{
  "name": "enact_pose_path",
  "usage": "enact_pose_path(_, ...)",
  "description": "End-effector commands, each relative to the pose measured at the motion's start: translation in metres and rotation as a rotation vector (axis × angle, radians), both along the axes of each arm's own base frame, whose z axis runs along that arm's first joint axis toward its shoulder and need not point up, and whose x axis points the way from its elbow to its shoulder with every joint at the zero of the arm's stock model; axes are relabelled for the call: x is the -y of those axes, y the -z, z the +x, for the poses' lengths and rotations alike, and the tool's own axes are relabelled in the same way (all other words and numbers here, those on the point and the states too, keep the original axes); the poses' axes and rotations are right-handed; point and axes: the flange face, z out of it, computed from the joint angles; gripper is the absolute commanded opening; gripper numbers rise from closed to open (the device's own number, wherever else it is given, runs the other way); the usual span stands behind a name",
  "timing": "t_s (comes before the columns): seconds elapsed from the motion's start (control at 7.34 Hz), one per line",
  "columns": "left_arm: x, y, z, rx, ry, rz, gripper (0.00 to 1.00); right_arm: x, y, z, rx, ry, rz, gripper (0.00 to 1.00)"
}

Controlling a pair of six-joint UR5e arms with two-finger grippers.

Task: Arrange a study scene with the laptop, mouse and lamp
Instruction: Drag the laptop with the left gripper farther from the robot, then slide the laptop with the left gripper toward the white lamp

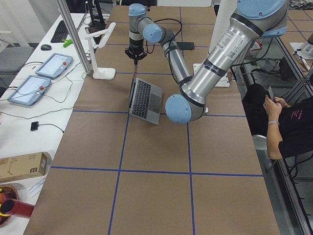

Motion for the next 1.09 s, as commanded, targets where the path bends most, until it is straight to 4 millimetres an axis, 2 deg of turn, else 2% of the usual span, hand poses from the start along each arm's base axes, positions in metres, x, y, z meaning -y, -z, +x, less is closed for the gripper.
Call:
enact_pose_path(0.0,-0.012,0.023,0.035,-0.002,0.018,-0.005,0.0,0.001,-0.004,0.0,-0.001,0.0,-0.006,1.0)
enact_pose_path(0.14,-0.017,0.032,0.04,-0.018,0.028,-0.02,0.0,0.001,-0.003,0.0,0.001,0.001,-0.005,1.0)
enact_pose_path(0.27,-0.03,0.043,0.064,-0.034,0.018,-0.047,0.0,0.001,-0.003,0.0,0.001,0.001,-0.005,1.0)
enact_pose_path(0.68,-0.027,0.061,0.064,-0.027,0.057,0.005,0.0,0.001,-0.005,0.0,0.0,0.001,-0.009,1.0)
enact_pose_path(0.95,-0.023,0.06,0.062,-0.01,0.08,0.029,0.0,0.002,-0.009,-0.001,-0.003,0.001,-0.015,1.0)
